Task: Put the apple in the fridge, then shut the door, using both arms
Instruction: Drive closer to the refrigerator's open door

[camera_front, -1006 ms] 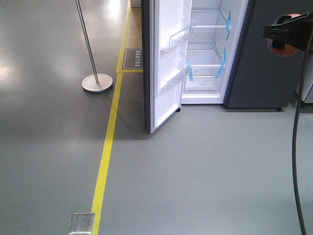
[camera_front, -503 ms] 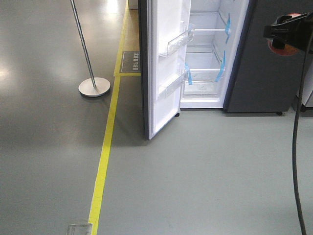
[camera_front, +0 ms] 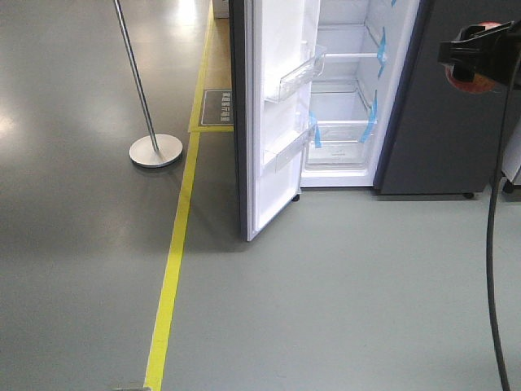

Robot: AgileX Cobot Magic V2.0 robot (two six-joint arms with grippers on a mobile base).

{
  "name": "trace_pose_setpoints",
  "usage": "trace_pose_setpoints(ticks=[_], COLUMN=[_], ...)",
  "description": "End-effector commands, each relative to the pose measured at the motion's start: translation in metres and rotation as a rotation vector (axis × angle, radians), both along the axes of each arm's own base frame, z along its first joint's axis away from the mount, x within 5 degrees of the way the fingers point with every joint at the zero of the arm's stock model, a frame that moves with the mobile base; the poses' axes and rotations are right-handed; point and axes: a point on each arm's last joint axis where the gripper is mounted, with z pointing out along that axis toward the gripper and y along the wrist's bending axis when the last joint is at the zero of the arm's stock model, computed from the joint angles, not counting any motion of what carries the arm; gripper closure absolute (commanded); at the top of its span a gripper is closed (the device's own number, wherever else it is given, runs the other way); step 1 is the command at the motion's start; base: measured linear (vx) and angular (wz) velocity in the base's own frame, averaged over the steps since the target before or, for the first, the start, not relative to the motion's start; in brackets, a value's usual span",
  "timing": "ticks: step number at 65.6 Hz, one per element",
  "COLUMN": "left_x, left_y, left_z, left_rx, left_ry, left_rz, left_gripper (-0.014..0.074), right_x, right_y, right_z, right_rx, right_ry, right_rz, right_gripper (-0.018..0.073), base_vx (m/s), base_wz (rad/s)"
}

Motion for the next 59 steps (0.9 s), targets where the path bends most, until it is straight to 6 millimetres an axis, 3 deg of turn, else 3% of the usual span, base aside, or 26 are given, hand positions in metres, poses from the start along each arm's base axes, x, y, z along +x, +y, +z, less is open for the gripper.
trace_pose_setpoints(ticks=[1, 59], left_x=[-0.0013, -0.0013], left_y=[-0.0020, -0.0020], left_z=[0.0127, 0.0127], left_rx=[0.011, 0.011], left_ry=[-0.099, -0.099], left_rz=[-0.024, -0.024], left_gripper=[0.0602, 0.0602], right_x=[-0.0077, -0.0077], right_y=[-0.0024, -0.0024], right_z=[0.0299, 0.0299], right_rx=[-0.008, -0.008], right_ry=[-0.150, -0.150], right_rz=[-0.011, -0.011], right_gripper=[0.0345, 0.0345], base_vx=[0.09, 0.10], base_wz=[-0.01, -0.01])
